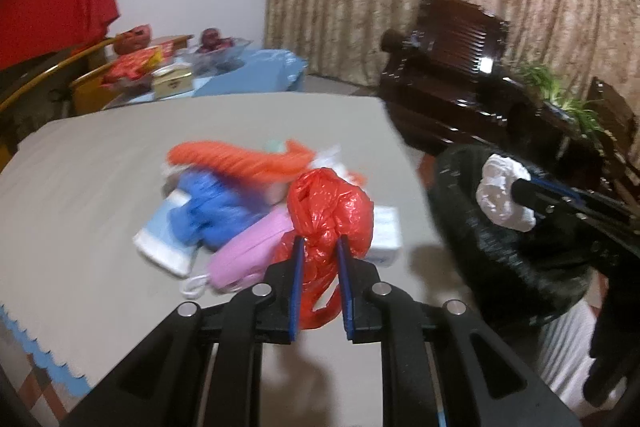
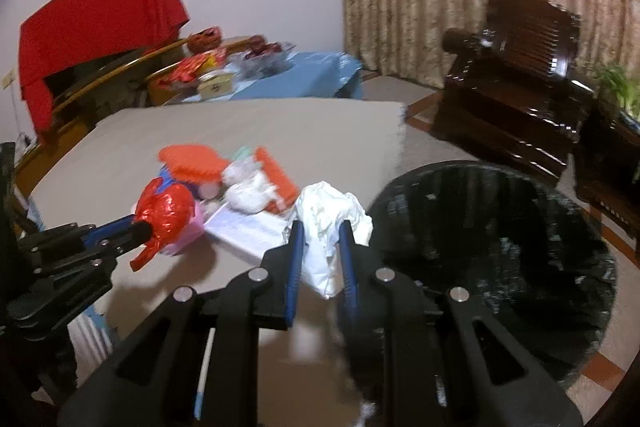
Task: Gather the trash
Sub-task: 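Carry both items over the black bin and open both tools to drop them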
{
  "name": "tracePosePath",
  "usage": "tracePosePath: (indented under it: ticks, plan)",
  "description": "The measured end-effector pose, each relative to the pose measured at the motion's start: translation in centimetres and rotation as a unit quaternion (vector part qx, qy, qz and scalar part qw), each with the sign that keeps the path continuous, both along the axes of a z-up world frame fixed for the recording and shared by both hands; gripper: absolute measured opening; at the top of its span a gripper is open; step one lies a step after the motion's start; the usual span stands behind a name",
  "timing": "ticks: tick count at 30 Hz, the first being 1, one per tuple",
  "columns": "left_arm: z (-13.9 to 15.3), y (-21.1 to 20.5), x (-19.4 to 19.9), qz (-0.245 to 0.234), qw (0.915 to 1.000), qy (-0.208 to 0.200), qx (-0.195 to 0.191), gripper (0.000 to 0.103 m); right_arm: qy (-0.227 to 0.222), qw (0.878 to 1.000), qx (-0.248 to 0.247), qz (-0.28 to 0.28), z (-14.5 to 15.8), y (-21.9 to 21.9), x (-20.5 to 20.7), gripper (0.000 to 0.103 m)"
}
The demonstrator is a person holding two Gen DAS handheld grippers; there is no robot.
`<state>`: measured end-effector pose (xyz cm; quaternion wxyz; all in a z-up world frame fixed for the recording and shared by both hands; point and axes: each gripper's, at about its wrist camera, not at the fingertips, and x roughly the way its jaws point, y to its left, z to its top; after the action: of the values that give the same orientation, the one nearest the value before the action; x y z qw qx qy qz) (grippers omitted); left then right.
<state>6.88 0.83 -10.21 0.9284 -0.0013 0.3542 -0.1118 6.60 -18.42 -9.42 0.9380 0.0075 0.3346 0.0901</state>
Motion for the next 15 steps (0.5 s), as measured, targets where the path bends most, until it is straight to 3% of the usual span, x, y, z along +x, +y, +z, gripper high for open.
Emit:
tracePosePath:
  ticks: [15]
  plan:
    - [1.2, -14.6, 4.7, -0.149, 0.9886, -0.006, -0.023, 0.016, -0.006, 0.989, -0.025, -0.143, 0.1, -12.0, -0.8, 0.019]
